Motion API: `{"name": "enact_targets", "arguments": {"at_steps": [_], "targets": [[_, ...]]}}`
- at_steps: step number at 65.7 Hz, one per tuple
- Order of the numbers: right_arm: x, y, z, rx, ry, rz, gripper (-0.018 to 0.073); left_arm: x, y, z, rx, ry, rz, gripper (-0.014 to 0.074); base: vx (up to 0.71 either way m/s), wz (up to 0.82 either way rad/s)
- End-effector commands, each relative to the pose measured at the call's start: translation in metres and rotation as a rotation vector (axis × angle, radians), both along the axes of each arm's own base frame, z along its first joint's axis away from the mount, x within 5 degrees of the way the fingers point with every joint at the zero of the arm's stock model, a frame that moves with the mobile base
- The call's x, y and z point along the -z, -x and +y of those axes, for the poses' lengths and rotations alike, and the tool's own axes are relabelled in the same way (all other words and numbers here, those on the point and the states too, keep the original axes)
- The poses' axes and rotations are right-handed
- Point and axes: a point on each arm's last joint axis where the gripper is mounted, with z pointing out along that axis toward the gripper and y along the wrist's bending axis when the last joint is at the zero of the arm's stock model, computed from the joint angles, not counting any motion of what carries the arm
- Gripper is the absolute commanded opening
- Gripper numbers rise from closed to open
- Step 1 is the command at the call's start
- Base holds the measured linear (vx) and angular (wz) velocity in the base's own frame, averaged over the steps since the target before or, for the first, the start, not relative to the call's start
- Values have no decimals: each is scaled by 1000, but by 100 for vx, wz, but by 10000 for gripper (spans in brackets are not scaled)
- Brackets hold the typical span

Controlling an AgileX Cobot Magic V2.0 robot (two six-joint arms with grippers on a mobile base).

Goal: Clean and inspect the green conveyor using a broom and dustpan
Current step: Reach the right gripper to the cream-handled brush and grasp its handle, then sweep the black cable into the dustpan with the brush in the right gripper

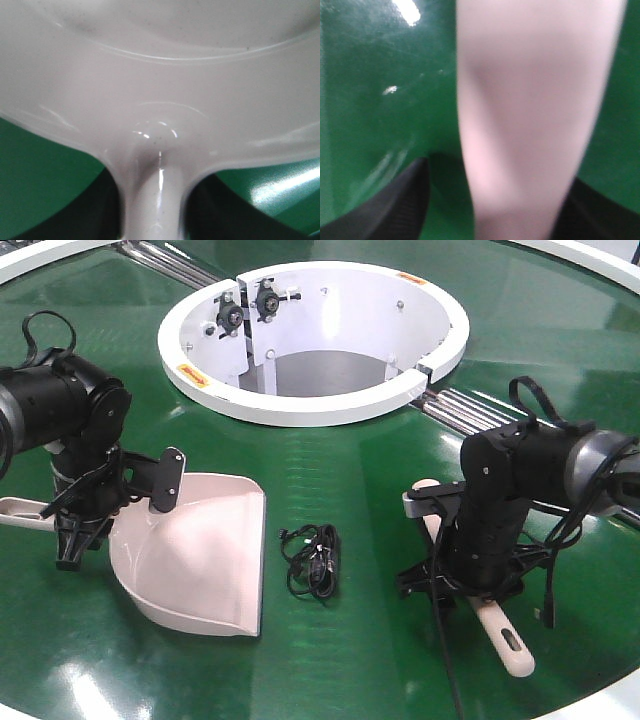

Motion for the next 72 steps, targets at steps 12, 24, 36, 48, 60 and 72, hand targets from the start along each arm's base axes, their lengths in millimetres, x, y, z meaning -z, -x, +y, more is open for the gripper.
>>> {"name": "enact_targets", "arguments": {"at_steps": [12,24,36,48,60,72], "targets": [[-31,-5,-1,23,-41,-126,55,-26,2,-1,10,6,-60,-6,0,0],[-52,0,-3,41,-64,-184,-10,-26,2,-1,10,6,-60,-6,0,0],[-69,11,-4,87,-88,-184,-8,-26,2,-1,10,6,-60,-6,0,0],[-67,20,7,98,-128,-112,-4,-26,2,-1,10,6,-60,-6,0,0],[-68,26,39,93,-171,-176,-4,-26,2,-1,10,6,-60,-6,0,0],[-52,26,47,131,-135,-82,-4,-26,2,-1,10,6,-60,-6,0,0]]}}
